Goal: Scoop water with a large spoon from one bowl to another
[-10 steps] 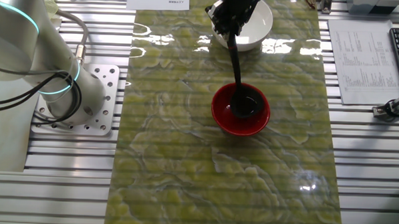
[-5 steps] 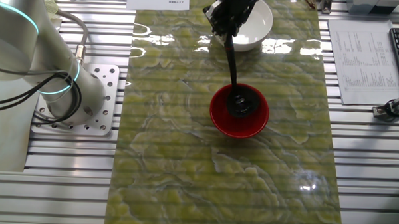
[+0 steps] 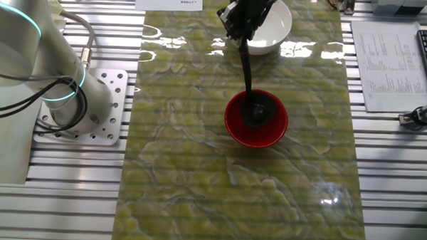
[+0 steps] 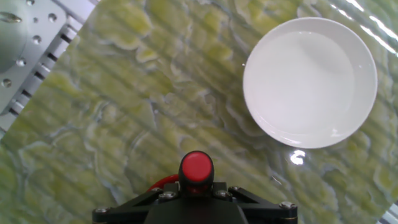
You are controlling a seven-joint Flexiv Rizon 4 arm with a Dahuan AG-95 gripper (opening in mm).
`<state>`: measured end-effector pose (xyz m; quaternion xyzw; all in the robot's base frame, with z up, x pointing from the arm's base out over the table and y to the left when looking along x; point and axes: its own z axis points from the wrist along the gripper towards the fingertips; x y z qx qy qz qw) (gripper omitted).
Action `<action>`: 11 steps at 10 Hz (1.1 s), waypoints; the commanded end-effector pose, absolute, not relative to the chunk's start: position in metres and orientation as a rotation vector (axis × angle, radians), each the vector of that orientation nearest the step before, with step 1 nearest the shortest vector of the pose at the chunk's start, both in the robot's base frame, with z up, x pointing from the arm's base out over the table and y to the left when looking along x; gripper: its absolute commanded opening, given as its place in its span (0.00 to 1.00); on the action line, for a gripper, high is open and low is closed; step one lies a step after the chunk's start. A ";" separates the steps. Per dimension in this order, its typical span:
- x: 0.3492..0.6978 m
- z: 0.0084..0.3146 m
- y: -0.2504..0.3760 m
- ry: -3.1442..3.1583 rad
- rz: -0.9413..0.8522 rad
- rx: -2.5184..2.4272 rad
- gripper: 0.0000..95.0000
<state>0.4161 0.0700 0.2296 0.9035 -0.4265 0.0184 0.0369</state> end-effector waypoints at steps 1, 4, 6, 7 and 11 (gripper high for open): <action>0.417 0.230 0.070 -1.259 0.018 2.794 0.00; 0.417 0.231 0.070 -1.306 0.037 2.778 0.00; 0.417 0.230 0.069 -1.188 0.017 2.837 0.00; 0.416 0.230 0.069 -1.166 0.002 2.844 0.00; 0.411 0.236 0.061 -1.249 0.012 2.807 0.00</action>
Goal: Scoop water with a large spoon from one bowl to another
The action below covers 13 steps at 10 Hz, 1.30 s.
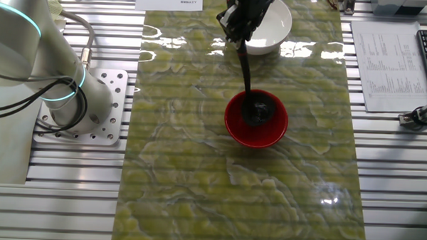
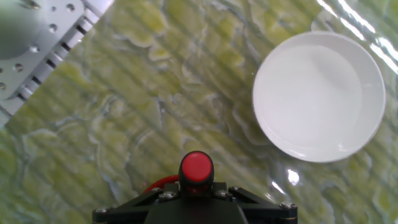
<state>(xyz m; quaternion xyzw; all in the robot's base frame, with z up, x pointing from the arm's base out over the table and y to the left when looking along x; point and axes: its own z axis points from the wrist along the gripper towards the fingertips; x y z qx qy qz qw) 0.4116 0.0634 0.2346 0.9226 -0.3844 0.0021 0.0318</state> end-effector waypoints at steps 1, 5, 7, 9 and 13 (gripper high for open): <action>0.410 0.237 0.061 -1.281 0.023 2.791 0.00; 0.407 0.246 0.064 -1.564 0.118 2.641 0.00; 0.406 0.250 0.065 -1.643 0.171 2.608 0.00; 0.406 0.250 0.065 -1.676 0.204 2.600 0.00; 0.408 0.248 0.068 -1.646 0.205 2.650 0.00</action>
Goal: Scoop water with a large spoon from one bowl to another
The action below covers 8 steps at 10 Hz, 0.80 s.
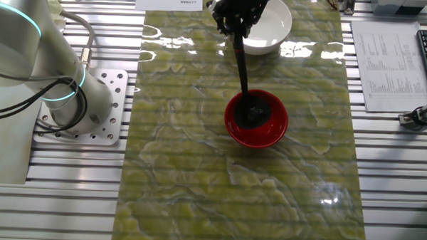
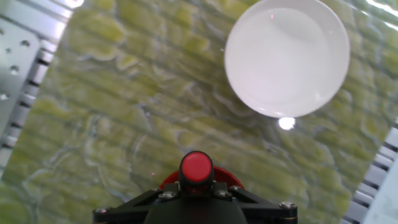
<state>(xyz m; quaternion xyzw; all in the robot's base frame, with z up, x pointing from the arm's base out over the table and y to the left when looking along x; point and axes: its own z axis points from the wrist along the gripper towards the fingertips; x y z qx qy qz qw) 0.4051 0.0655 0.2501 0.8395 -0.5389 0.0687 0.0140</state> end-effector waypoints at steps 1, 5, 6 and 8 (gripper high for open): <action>0.410 0.246 0.071 -1.629 0.200 2.666 0.00; 0.413 0.239 0.070 -1.602 0.242 2.688 0.00; 0.413 0.238 0.069 -1.611 0.247 2.690 0.00; 0.413 0.237 0.068 -1.621 0.265 2.685 0.00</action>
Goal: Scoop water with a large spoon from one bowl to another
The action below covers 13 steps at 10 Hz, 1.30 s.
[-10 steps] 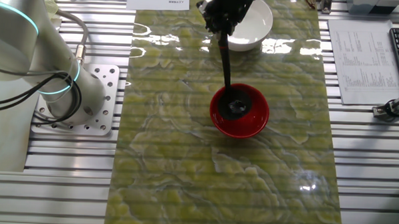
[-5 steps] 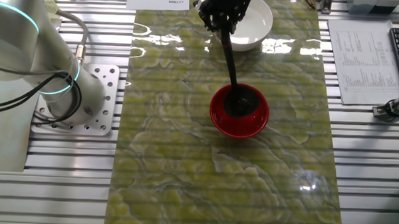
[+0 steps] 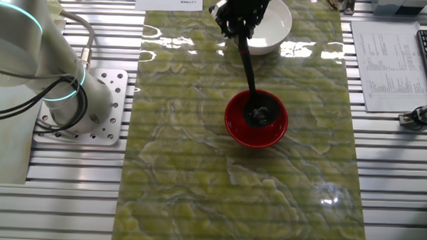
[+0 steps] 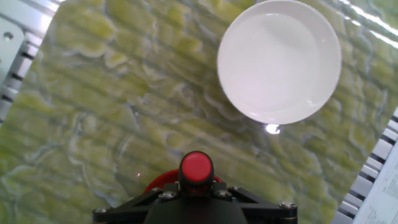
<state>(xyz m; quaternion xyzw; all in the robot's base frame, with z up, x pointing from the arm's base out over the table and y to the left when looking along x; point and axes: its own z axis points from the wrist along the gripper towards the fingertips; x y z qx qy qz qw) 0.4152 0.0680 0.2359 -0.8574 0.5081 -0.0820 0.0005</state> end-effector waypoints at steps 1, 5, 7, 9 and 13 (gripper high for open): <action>0.414 0.235 0.067 1.609 -0.267 -2.678 0.00; 0.415 0.230 0.065 1.685 -0.259 -2.624 0.00; 0.415 0.230 0.065 1.702 -0.255 -2.610 0.00; 0.415 0.230 0.065 1.717 -0.244 -2.595 0.00; 0.415 0.232 0.066 1.738 -0.209 -2.553 0.00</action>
